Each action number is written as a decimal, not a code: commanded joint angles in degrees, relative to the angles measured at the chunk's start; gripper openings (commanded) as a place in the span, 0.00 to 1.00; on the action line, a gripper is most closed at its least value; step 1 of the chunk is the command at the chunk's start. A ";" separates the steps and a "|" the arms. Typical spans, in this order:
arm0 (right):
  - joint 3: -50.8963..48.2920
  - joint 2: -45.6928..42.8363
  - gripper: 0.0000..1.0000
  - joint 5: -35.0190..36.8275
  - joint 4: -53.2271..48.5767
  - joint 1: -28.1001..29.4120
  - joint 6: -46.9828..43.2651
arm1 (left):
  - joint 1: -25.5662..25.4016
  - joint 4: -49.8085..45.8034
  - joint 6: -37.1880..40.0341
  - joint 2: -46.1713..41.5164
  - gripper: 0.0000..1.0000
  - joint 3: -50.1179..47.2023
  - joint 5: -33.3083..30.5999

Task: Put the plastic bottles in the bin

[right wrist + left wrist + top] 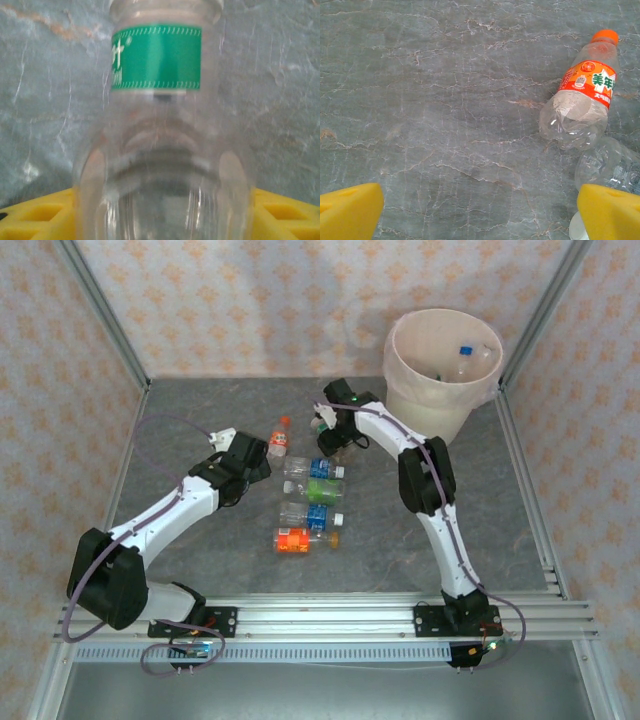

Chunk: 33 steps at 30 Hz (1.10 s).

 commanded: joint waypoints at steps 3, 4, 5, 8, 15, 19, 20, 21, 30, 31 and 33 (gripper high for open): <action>-7.29 -15.31 0.61 4.85 6.40 0.43 -0.77 | 0.48 0.61 0.23 -0.59 1.00 -0.43 0.96; -9.09 -17.41 0.59 5.53 7.80 0.39 -0.78 | 0.52 1.49 0.54 -1.01 1.00 -0.81 1.55; -11.04 -19.88 0.58 6.11 9.35 0.38 -0.89 | 0.53 2.50 0.85 -1.63 1.00 -1.39 2.17; -15.74 -27.01 0.55 8.44 13.57 0.43 -0.87 | 0.48 4.96 1.46 -3.43 1.00 -2.81 3.34; -25.24 -42.55 0.50 13.91 26.51 0.28 -0.63 | 0.49 12.29 2.24 -8.28 1.00 -6.90 7.61; -28.51 -49.65 0.48 13.04 34.15 -0.94 0.53 | 0.54 21.00 3.03 -12.36 1.00 -10.51 14.87; -28.88 -51.14 0.48 12.38 35.55 -1.44 0.85 | 0.49 22.65 3.13 -13.16 1.00 -11.12 16.20; -29.07 -52.08 0.48 12.03 36.71 -2.03 1.31 | 0.53 23.79 3.23 -13.95 1.00 -11.48 17.19; -23.80 -53.86 0.47 5.23 39.85 -11.70 11.76 | 0.39 28.75 3.06 -19.44 1.00 -12.67 24.01; -23.00 -53.51 0.47 5.00 40.05 -12.78 13.07 | 0.38 29.19 2.84 -19.87 1.00 -12.80 24.31; -21.52 -52.71 0.47 4.37 40.34 -14.83 15.30 | 0.45 30.46 2.64 -20.84 1.00 -13.41 25.25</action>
